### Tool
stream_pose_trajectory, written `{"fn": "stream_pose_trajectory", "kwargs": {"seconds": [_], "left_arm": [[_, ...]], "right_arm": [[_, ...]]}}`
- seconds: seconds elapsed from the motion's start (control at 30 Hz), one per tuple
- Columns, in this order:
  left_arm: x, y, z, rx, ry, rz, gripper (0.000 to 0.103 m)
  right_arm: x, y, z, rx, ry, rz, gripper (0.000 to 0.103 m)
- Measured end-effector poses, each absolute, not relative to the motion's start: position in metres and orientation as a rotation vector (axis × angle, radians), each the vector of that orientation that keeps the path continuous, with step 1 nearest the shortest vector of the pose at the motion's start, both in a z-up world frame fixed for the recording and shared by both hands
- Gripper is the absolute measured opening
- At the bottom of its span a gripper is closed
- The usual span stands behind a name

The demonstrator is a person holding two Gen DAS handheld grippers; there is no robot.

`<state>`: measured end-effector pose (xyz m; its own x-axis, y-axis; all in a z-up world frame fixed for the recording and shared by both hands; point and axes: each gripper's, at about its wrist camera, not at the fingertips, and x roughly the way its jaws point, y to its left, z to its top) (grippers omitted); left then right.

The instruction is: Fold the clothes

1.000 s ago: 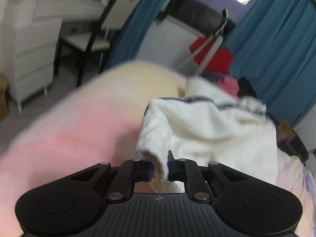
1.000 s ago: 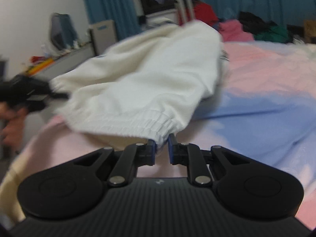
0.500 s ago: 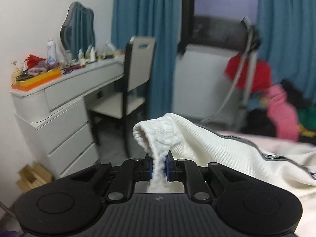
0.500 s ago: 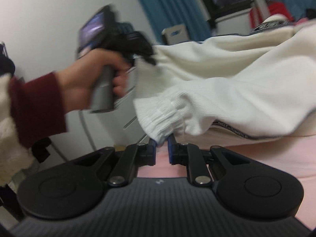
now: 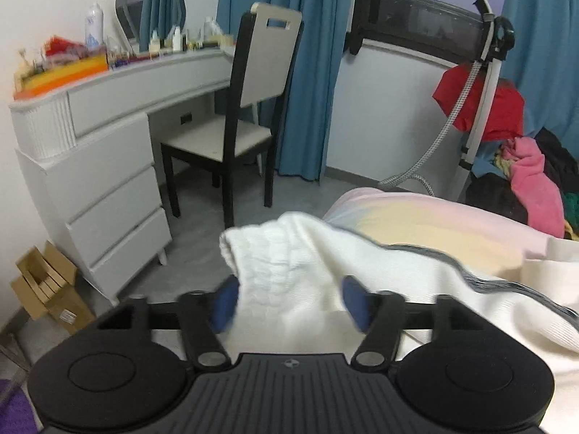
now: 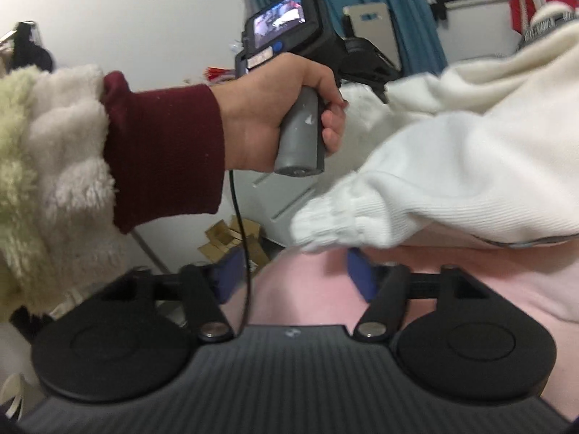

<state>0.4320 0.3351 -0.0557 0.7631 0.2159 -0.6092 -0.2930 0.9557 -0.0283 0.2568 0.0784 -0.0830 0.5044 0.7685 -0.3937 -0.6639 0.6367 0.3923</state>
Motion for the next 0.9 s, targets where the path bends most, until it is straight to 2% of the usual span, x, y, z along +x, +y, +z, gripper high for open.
{"fn": "stream_pose_trajectory", "kwargs": {"seconds": [0.07, 0.3, 0.53, 0.7, 0.9], "left_arm": [[0.407, 0.32, -0.039, -0.095, 0.608, 0.255, 0.081], [0.302, 0.24, 0.013, -0.063, 0.508, 0.151, 0.083], [0.17, 0.137, 0.034, -0.065, 0.384, 0.109, 0.083], [0.109, 0.076, 0.026, -0.075, 0.357, 0.036, 0.084], [0.096, 0.046, -0.014, -0.121, 0.403, -0.042, 0.084]], "right_arm": [[0.246, 0.06, -0.071, 0.179, 0.54, 0.86, 0.067], [0.203, -0.022, -0.024, 0.099, 0.412, 0.719, 0.067], [0.175, -0.129, 0.001, 0.023, 0.325, 0.522, 0.067], [0.166, -0.198, 0.01, 0.031, 0.303, 0.395, 0.067], [0.167, -0.242, -0.002, 0.131, 0.325, 0.316, 0.067]]}}
